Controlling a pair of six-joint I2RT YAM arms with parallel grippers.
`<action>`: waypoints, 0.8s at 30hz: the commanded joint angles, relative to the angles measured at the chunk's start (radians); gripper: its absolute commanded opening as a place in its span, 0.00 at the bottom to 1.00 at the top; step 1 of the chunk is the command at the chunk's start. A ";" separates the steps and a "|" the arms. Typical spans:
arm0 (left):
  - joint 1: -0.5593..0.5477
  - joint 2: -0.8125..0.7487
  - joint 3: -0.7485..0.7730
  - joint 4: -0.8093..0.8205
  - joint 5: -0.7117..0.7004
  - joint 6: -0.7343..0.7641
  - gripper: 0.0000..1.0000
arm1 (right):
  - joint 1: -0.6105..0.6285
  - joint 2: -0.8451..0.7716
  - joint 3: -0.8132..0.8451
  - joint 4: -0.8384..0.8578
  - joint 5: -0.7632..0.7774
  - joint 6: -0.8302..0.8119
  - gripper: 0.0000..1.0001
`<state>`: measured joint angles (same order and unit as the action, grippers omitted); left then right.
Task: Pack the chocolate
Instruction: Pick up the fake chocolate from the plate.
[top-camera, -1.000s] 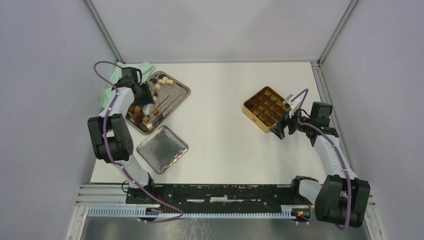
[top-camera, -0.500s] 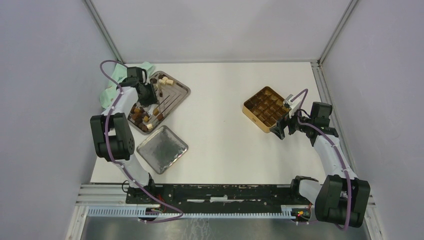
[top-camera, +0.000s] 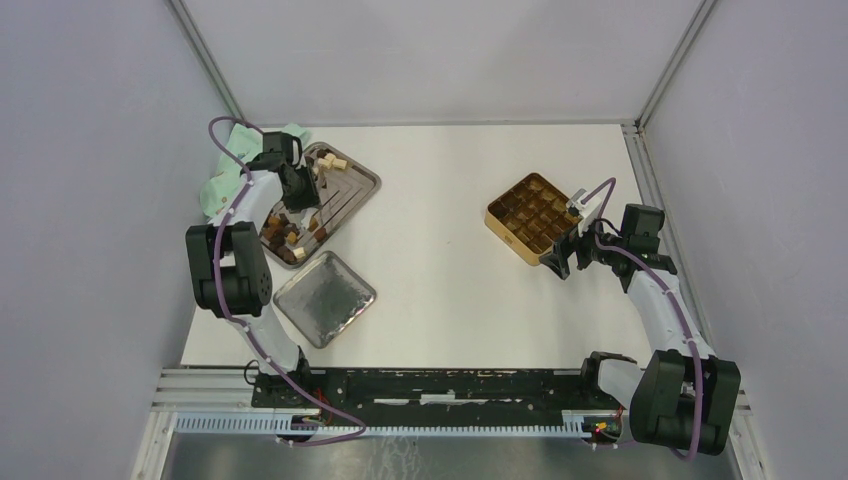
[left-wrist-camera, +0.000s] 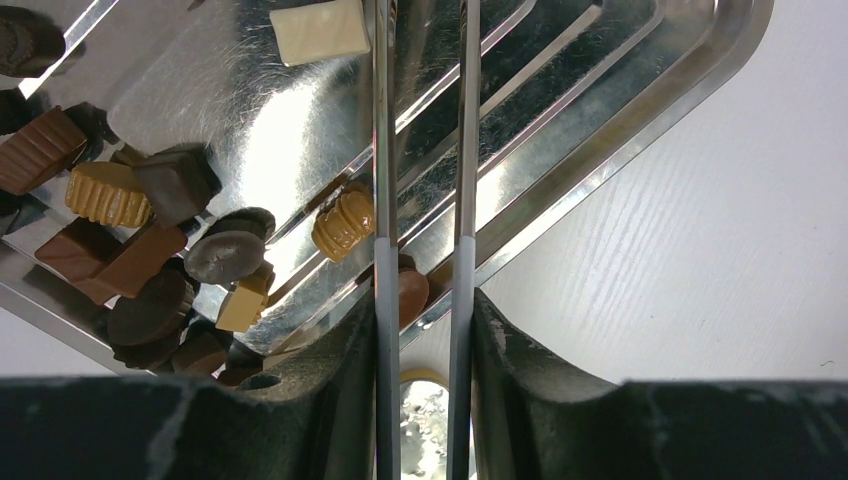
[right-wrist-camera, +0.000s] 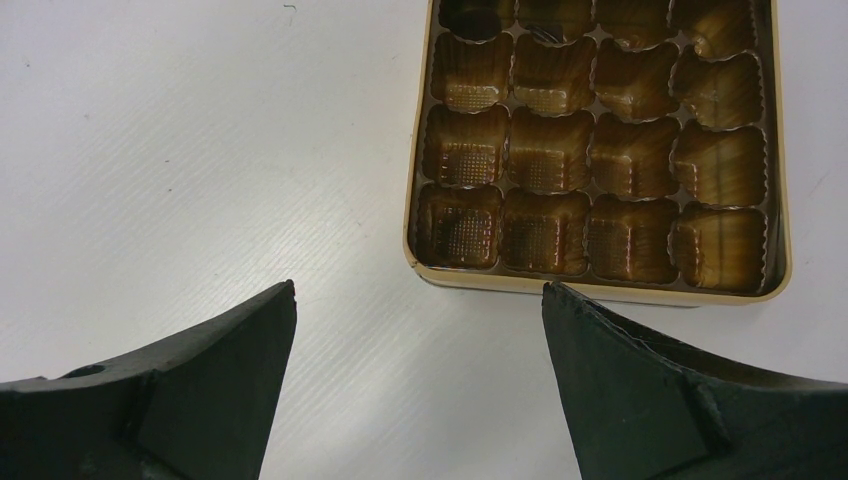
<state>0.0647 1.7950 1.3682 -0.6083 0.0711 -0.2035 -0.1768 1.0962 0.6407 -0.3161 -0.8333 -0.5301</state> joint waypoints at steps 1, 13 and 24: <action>-0.005 0.003 0.045 0.010 -0.019 0.039 0.21 | 0.005 -0.002 0.007 0.004 -0.009 -0.019 0.98; -0.006 -0.064 0.019 0.023 -0.013 0.036 0.02 | 0.006 -0.003 0.007 0.001 -0.007 -0.021 0.98; -0.004 -0.205 -0.109 0.047 0.069 0.012 0.02 | 0.007 -0.005 0.011 -0.002 -0.019 -0.018 0.98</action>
<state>0.0631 1.6855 1.2938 -0.6075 0.0841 -0.2035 -0.1764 1.0962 0.6407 -0.3172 -0.8337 -0.5396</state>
